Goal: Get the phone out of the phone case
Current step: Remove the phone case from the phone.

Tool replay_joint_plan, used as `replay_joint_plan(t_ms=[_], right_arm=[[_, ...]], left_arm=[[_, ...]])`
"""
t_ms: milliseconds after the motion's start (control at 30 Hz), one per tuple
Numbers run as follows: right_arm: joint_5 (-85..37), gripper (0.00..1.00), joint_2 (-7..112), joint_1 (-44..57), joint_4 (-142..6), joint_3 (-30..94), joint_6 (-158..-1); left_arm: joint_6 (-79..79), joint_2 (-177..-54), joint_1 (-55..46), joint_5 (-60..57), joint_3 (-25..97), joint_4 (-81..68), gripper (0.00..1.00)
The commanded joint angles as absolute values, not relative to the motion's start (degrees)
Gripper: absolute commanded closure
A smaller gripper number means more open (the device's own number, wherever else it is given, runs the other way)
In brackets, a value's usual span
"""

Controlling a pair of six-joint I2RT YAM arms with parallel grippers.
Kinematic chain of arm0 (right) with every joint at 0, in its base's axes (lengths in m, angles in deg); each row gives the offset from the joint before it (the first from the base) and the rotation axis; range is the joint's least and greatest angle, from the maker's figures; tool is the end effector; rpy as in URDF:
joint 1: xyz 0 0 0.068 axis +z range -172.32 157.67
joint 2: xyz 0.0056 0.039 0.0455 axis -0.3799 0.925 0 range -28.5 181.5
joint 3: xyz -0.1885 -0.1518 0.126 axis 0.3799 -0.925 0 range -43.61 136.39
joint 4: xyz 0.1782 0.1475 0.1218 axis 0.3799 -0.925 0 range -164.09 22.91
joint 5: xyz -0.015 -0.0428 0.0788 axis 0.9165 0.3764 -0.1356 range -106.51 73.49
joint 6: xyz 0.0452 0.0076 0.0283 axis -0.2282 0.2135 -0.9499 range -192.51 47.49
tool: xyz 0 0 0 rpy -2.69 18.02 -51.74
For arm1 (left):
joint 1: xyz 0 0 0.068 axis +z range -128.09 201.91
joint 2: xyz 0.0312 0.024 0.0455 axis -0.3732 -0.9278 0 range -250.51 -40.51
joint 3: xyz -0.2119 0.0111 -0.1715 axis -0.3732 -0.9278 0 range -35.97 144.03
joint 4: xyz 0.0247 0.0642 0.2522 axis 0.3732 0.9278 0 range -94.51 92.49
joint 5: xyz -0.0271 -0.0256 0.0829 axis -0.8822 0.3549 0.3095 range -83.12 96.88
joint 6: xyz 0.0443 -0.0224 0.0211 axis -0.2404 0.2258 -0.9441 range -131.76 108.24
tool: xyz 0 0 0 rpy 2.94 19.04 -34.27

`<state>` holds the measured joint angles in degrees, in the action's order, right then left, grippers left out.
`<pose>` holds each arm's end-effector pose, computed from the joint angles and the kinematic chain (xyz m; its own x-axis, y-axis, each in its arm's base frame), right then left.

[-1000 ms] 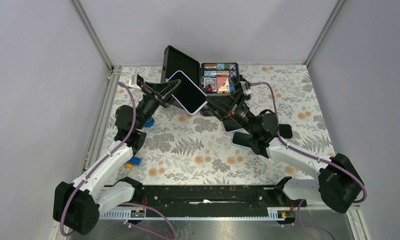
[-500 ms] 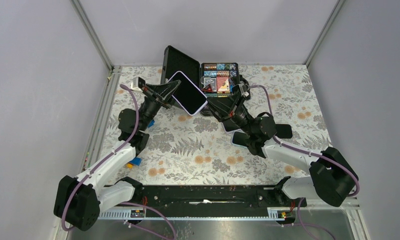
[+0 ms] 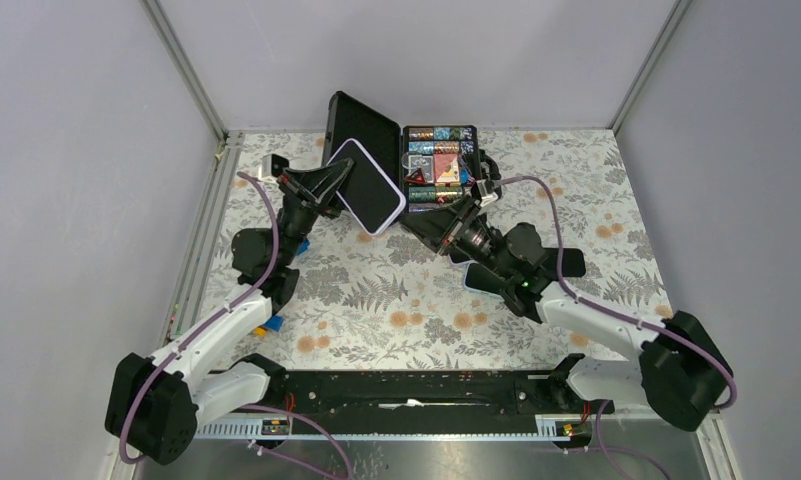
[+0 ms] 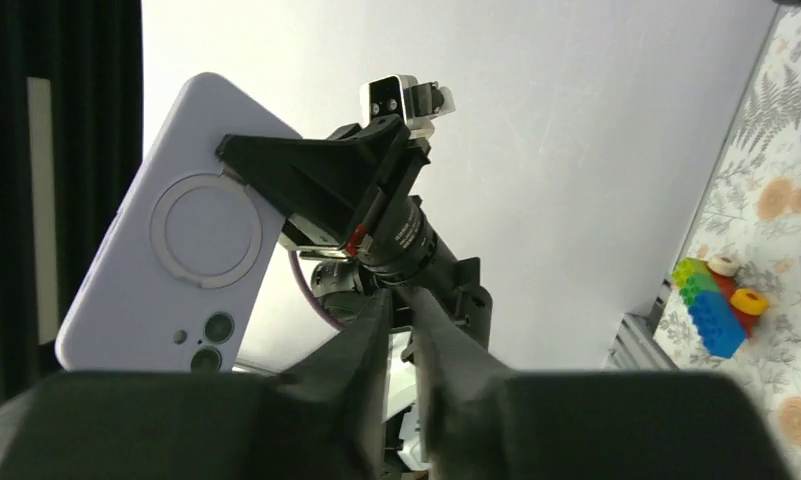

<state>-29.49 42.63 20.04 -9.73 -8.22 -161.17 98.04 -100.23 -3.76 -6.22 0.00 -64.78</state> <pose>0.1938 0.1875 0.3091 -0.8044 0.5849 -0.1045 -0.2912 -0.2348 0.9274 0.1972 -0.1037 0.3624 -0.7331 -0.6644 0.1453 0.3062 -0.5132 -0.8018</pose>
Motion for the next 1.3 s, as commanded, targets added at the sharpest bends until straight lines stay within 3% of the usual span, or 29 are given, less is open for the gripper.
replay_joint_plan(t_ms=[0, 33, 100, 333, 900, 1100, 1267], right_arm=[[-29.05, 0.60, 35.13, 19.82, -15.80, -6.15, -147.87], [-29.92, 0.45, 34.01, 19.80, -17.61, -5.36, -145.31], [-33.42, 0.32, 32.53, 19.88, -22.45, -2.54, -138.16], [-35.45, 0.26, 29.80, 25.60, -28.21, -1.13, -116.91], [-30.80, 0.27, 32.48, 30.06, -17.80, 0.29, -107.60], [-27.94, 0.46, 33.46, 30.04, -14.84, -0.07, -108.71], [-26.93, 0.49, 34.20, 29.97, -15.04, 0.19, -109.83]], left_arm=[[97.23, -97.49, -3.84, -4.60, 1.75, -67.91, 1.00], [96.41, -97.39, -3.84, -4.49, 1.74, -67.28, 1.00], [94.57, -97.29, -3.84, -4.38, 2.02, -65.07, 1.00], [88.23, -97.24, -3.84, -4.03, 3.87, -58.88, 1.00], [84.84, -96.50, -3.84, -3.49, 5.47, -53.06, 1.00], [85.31, -96.49, -3.84, -3.58, 5.03, -52.91, 1.00], [85.62, -96.21, -3.84, -3.80, 4.78, -52.92, 1.00]])
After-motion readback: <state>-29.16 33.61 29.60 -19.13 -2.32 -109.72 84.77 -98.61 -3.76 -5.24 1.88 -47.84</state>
